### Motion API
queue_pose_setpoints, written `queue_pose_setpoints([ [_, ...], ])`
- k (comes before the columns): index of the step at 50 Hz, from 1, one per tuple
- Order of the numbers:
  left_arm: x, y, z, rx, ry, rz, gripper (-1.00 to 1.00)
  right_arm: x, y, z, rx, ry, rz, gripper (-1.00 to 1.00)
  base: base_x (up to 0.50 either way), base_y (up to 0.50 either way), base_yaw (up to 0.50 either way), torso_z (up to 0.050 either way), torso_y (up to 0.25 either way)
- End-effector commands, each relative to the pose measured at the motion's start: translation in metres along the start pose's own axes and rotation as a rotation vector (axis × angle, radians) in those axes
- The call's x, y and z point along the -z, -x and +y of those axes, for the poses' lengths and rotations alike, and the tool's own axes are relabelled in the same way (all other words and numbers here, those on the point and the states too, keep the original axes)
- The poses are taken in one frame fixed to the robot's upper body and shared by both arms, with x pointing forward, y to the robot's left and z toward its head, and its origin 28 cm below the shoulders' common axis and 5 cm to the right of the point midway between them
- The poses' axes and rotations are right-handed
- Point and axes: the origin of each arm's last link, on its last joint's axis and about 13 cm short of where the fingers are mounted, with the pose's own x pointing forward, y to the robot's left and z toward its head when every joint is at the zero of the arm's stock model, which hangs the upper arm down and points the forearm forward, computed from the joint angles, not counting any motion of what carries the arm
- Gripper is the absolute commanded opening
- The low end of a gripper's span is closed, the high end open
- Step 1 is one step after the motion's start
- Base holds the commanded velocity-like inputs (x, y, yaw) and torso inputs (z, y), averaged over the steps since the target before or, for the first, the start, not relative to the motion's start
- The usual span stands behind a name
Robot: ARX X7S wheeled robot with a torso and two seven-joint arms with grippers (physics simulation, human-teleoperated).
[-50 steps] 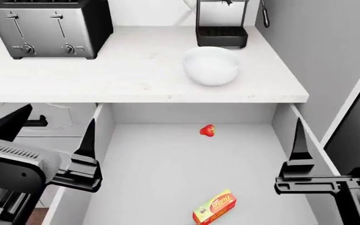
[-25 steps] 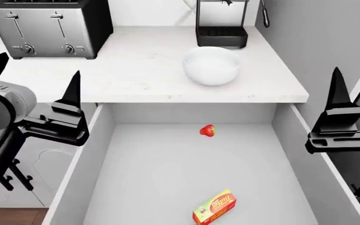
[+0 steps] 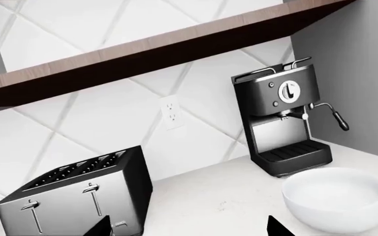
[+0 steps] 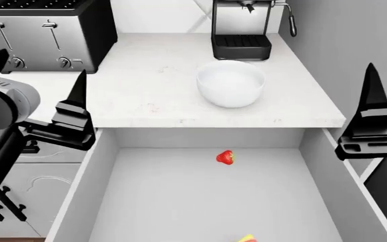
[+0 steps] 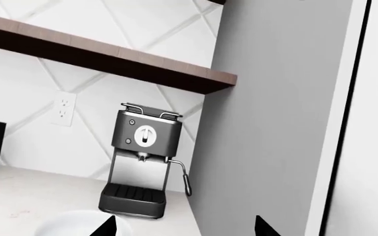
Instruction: Place the bar in the bowl and close the drawer.
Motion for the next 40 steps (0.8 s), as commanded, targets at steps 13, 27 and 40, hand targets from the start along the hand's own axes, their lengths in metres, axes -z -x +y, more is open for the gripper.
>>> queue_pose_setpoints([
  [13, 0.011, -0.001, -0.009, 0.083, 0.000, 0.036, 1.00, 0.001, 0.000, 0.000, 0.011, -0.005, -0.010, 1.00, 0.00, 0.00, 0.00, 0.000, 0.000],
  [27, 0.019, -0.008, -0.049, 0.445, 0.012, 0.155, 1.00, 0.005, 0.001, 0.000, 0.011, -0.011, -0.003, 1.00, 0.00, 0.00, 0.00, 0.000, 0.000],
  [40, 0.028, -0.020, -0.083, 0.666, 0.053, 0.300, 1.00, 0.009, 0.002, 0.000, 0.009, -0.013, 0.006, 1.00, 0.00, 0.00, 0.00, 0.000, 0.000],
])
